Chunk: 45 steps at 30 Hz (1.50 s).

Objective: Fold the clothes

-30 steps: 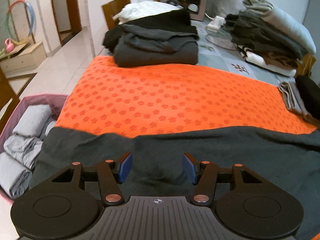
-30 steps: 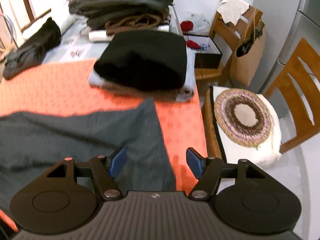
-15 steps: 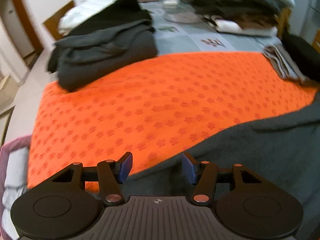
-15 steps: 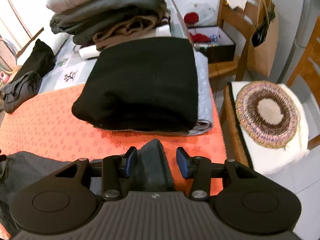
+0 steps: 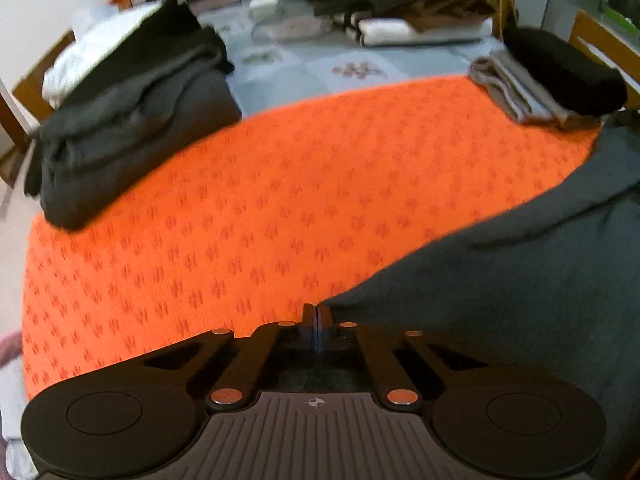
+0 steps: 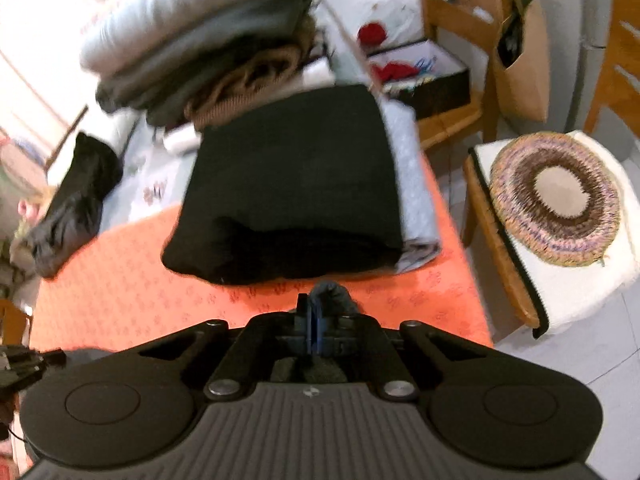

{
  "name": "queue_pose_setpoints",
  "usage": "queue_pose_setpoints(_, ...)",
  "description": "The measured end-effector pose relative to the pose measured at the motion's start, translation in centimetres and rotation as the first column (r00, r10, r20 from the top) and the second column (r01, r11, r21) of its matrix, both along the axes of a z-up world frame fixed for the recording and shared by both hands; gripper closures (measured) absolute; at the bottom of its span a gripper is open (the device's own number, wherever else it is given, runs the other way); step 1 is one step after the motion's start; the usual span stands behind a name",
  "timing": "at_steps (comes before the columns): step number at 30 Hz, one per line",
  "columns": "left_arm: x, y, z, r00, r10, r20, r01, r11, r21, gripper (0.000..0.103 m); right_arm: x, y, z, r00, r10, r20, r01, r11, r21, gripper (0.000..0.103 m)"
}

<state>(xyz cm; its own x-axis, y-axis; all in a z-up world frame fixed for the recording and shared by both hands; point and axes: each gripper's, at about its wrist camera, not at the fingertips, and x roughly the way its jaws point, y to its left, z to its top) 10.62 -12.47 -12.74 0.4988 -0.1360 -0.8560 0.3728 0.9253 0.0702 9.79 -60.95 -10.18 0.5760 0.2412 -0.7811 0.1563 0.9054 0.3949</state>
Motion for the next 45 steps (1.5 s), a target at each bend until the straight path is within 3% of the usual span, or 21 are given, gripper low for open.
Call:
queue_pose_setpoints(6,2.2,0.0,3.8,0.985,0.062,0.16,-0.057,0.998,-0.036,0.101,-2.1,-1.7,3.9,0.991,-0.085,0.108,0.089,0.996,-0.031,0.1)
queue_pose_setpoints(9,3.7,-0.6,5.0,0.975,0.06,0.216,-0.054,0.998,-0.034,0.101,-2.0,-2.5,4.3,0.987,-0.101,0.125,0.106,0.994,-0.038,0.1)
queue_pose_setpoints(15,5.5,-1.4,3.5,0.978,0.06,0.202,-0.065,0.998,0.018,0.095,-1.0,-1.3,2.7,0.992,-0.049,0.117,0.064,0.989,-0.13,0.099)
queue_pose_setpoints(18,5.1,-1.0,3.1,0.976,0.084,0.202,-0.092,0.995,0.032,0.065,-1.0,-0.6,2.6,0.994,-0.012,0.111,0.033,0.982,-0.187,0.095)
queue_pose_setpoints(19,4.7,-0.7,3.4,0.973,0.09,0.213,-0.098,0.995,0.026,0.063,-1.2,-0.3,2.8,0.994,0.002,0.112,0.022,0.978,-0.208,0.092)
queue_pose_setpoints(23,2.3,0.6,5.0,0.968,0.102,0.229,-0.106,0.994,0.002,0.063,-2.4,0.2,3.6,0.992,0.05,0.118,-0.016,0.963,-0.27,0.07)
queue_pose_setpoints(31,-5.4,3.0,6.7,0.967,0.189,0.173,-0.173,0.98,-0.103,0.061,-7.5,0.7,4.1,0.977,0.192,0.086,-0.158,0.939,-0.304,0.069)
queue_pose_setpoints(36,-11.2,3.3,6.1,0.975,0.185,0.119,-0.172,0.978,-0.116,0.06,-11.0,2.6,3.3,0.943,0.329,0.059,-0.3,0.911,-0.282,0.069)
queue_pose_setpoints(45,-19.8,2.8,4.0,0.996,0.071,0.044,-0.069,0.996,-0.05,0.055,-17.8,7.9,2.4,0.834,0.552,0.017,-0.517,0.79,-0.33,0.069)
